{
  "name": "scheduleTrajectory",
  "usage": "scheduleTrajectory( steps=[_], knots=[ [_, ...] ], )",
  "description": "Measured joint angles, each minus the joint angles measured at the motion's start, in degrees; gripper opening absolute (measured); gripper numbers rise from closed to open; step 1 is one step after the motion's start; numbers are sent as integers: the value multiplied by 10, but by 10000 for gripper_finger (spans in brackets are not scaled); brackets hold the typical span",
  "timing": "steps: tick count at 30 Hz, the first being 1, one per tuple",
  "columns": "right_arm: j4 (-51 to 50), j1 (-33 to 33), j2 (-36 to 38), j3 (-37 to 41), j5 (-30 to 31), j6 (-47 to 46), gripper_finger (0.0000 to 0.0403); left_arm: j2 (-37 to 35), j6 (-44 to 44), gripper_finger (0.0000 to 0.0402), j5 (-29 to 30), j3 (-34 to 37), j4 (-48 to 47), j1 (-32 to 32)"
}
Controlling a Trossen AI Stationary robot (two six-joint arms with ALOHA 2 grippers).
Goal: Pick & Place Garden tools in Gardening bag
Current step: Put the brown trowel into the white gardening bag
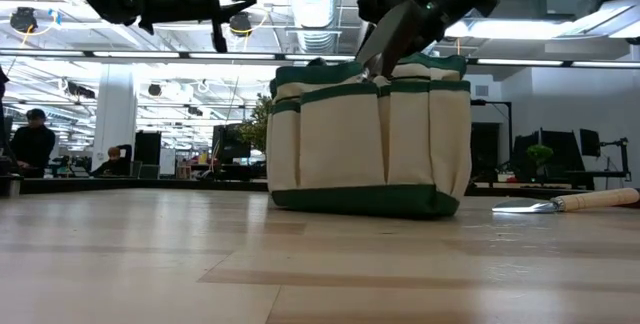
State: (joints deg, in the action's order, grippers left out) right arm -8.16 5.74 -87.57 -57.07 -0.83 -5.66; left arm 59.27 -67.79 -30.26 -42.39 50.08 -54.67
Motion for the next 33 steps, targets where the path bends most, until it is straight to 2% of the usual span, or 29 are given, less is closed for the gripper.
scheduleTrajectory(
  steps=[11,21,27,33],
  knots=[
    [-14,-32,0,6,18,-14,0,0,0,6,0,0,1,-20],
    [-53,-53,53,4,54,-50,0,0,0,6,-5,0,1,-37],
    [-62,-84,21,3,77,-77,0,-1,14,6,-15,0,1,-43],
    [-60,-111,2,3,135,-94,0,-1,31,7,-14,0,1,-44]
  ],
)
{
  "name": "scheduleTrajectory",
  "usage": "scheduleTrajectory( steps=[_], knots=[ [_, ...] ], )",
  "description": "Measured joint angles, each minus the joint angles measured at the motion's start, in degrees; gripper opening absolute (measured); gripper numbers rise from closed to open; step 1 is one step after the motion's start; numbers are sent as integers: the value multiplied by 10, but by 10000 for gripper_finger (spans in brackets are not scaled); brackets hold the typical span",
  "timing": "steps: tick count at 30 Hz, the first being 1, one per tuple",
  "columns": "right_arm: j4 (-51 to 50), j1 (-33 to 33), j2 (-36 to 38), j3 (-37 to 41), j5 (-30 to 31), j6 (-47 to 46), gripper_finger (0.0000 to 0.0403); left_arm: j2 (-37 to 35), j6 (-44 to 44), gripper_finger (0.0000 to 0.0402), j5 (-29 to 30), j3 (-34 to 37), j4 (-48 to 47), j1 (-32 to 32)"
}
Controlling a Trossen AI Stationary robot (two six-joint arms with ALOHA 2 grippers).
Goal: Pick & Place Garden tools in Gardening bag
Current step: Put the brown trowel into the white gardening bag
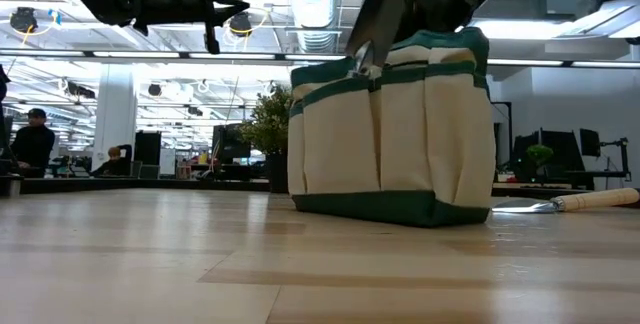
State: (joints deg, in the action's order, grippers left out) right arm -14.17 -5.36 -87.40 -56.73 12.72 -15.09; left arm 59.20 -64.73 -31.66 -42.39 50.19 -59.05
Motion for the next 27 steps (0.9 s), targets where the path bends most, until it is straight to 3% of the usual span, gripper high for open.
scheduleTrajectory(
  steps=[11,19,27],
  knots=[
    [-18,-17,22,4,67,-31,0,0,15,7,6,0,1,-31],
    [-85,-44,31,4,78,-85,0,0,72,5,37,0,2,-37],
    [-121,-75,28,3,156,-149,0,0,95,5,42,0,2,-37]
  ],
)
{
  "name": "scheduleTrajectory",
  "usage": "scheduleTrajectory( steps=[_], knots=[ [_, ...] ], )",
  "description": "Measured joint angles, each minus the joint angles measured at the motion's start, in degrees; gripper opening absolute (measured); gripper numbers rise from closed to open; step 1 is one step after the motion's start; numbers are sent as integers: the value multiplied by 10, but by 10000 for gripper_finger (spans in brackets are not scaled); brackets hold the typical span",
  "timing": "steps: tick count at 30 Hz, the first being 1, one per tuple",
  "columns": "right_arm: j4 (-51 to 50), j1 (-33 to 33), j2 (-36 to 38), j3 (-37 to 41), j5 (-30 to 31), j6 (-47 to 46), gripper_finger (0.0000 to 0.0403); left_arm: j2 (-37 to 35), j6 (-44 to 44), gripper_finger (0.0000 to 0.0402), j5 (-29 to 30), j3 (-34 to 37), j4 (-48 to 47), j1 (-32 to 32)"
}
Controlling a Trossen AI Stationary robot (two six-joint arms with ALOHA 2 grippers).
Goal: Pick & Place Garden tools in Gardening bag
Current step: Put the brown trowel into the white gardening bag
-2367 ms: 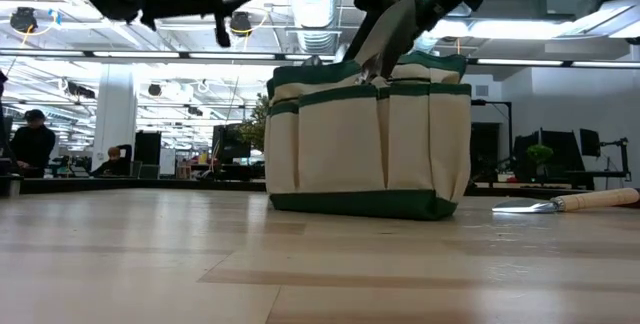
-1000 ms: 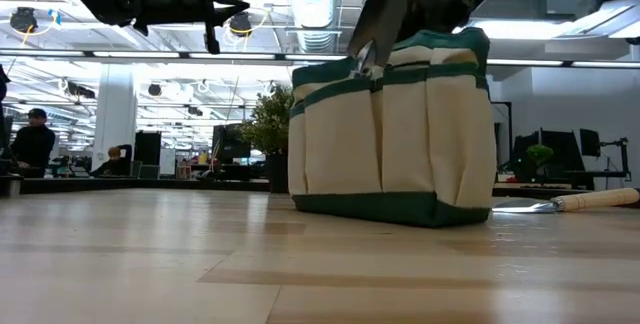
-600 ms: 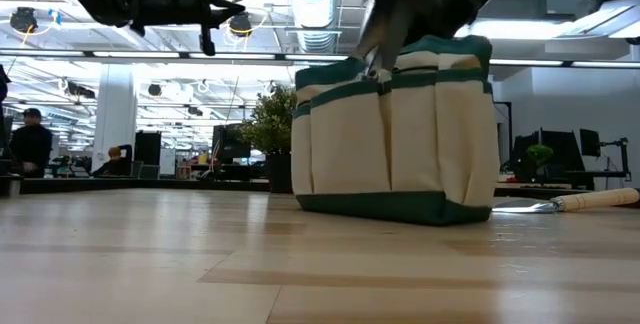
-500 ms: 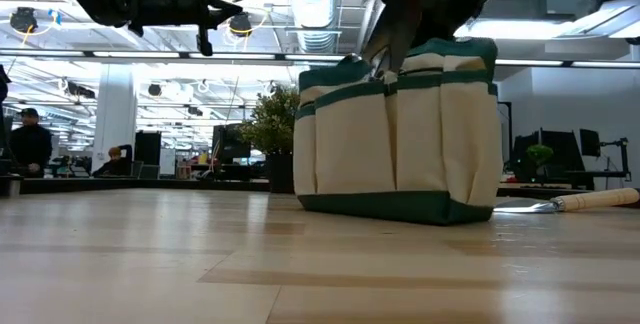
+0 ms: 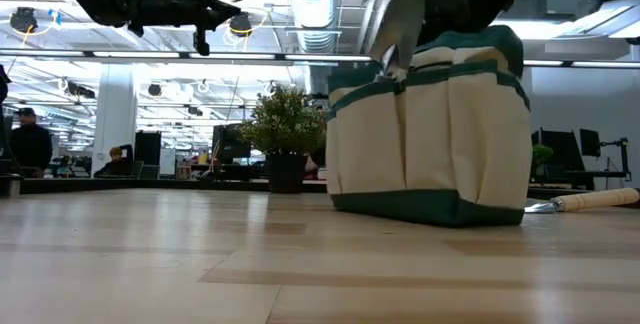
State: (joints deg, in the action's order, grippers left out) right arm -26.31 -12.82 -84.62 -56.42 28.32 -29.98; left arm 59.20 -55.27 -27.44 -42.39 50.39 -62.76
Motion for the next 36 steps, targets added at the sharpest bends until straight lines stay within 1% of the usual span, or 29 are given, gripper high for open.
scheduleTrajectory(
  steps=[8,11,17,22,26,29,32,36],
  knots=[
    [-39,-11,-1,2,4,-35,21,0,-2,7,0,0,0,0],
    [-35,-19,-1,1,1,-44,35,0,-2,7,0,0,0,0],
    [-37,-30,-1,1,1,-85,85,0,-2,7,0,0,0,0],
    [-37,-46,-1,1,0,-96,127,0,-2,7,0,0,0,0],
    [-61,-55,7,-15,1,-97,161,0,-2,8,0,0,0,0],
    [-98,-56,19,-28,0,-93,182,0,-2,8,0,0,0,0],
    [-108,-55,34,-36,2,-91,197,0,-2,8,0,0,-1,0],
    [-126,-55,53,-35,2,-91,203,0,-2,8,-6,0,-1,0]
  ],
)
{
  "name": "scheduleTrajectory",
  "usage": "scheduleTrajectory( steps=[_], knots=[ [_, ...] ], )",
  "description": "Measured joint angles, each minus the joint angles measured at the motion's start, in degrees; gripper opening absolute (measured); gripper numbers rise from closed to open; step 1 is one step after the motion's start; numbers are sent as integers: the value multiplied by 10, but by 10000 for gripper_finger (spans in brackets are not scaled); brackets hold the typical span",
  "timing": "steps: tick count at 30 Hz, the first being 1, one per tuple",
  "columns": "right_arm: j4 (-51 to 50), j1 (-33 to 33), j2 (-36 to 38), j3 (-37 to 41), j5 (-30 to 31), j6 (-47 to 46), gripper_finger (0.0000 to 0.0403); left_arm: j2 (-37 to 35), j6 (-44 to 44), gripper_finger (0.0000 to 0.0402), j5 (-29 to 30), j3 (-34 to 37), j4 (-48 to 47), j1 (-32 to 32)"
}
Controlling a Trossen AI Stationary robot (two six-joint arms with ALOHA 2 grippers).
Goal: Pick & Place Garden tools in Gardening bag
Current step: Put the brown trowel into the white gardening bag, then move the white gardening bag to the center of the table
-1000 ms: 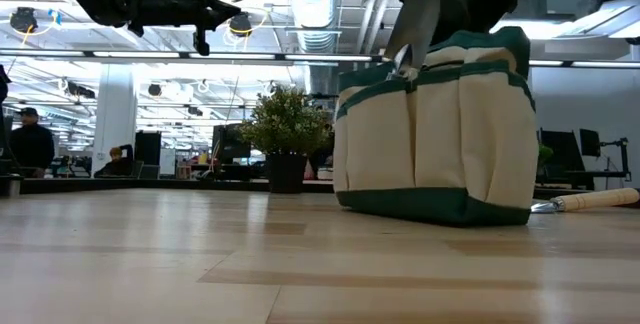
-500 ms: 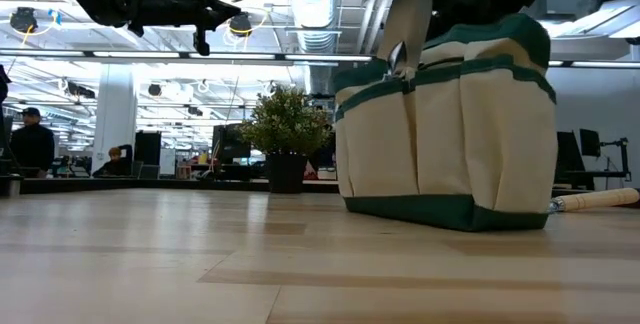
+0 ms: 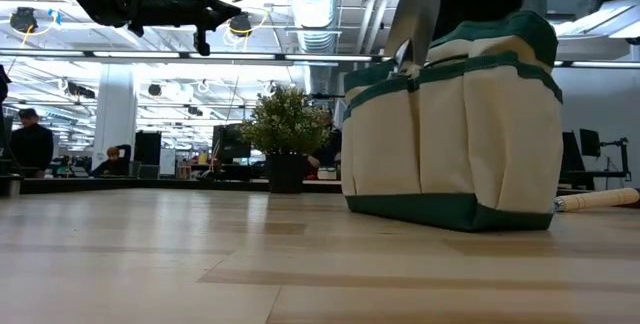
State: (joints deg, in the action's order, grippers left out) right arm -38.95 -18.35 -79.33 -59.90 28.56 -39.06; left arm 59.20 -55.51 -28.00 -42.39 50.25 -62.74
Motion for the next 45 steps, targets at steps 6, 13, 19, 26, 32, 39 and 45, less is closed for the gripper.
scheduleTrajectory(
  steps=[6,13,19,26,32,39,45],
  knots=[
    [-14,0,42,0,-1,-35,194,0,0,8,-8,0,-1,0],
    [-163,-29,112,0,-42,-200,191,0,-7,8,-42,0,-2,-17],
    [-239,-71,110,0,-167,-322,191,0,-33,8,-76,0,-5,-41],
    [-146,-183,12,0,-191,-403,149,0,-47,8,-114,0,-5,-62],
    [-70,-220,-69,0,-181,-453,113,0,-47,8,-115,0,-5,-78],
    [-59,-170,-135,0,-132,-386,97,0,-50,8,-115,0,-5,-93],
    [-71,-107,-145,0,-113,-269,97,0,-54,8,-115,0,-5,-97]
  ],
)
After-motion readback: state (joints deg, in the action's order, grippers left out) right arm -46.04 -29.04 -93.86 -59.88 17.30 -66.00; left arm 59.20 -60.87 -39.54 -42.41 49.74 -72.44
